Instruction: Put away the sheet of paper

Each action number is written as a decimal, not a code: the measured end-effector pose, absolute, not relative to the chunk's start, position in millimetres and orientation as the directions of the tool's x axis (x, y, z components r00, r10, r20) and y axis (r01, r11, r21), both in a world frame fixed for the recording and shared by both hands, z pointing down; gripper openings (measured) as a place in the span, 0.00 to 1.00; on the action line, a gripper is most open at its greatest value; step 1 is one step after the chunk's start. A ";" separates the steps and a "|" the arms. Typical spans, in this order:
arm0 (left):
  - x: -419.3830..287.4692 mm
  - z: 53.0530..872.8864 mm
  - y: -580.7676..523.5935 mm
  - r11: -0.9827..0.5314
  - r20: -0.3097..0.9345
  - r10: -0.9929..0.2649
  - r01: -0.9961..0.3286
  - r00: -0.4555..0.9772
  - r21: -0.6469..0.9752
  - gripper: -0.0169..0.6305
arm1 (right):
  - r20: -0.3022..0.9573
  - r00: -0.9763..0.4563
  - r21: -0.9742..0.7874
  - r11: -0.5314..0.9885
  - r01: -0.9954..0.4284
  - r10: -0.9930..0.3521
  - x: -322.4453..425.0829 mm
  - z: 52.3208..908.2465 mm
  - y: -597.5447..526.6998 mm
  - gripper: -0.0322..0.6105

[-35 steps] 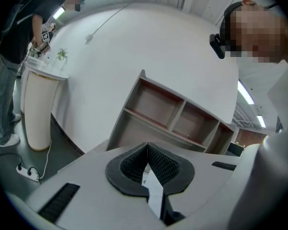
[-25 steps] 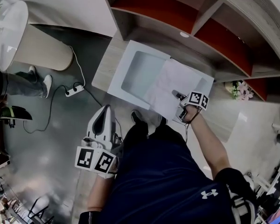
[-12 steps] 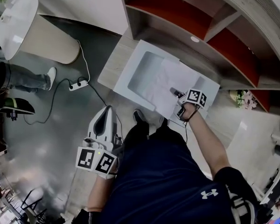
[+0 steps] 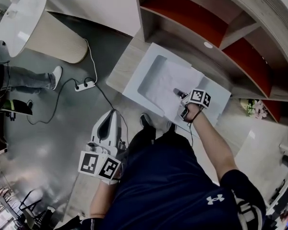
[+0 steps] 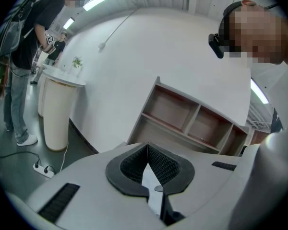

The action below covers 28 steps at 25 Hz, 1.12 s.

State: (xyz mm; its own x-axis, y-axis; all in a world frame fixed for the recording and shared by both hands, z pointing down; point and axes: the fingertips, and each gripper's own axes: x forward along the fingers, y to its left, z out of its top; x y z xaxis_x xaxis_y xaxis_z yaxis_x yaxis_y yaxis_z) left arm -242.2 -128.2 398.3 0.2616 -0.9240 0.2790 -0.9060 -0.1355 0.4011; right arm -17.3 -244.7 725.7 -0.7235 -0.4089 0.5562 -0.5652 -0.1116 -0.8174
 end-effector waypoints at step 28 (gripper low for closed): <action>-294.9 406.9 -125.4 -0.066 0.322 -0.925 -0.918 0.204 0.391 0.05 | 0.501 -0.793 -0.845 0.000 -0.534 -0.348 -102.8 730.4 -283.9 0.08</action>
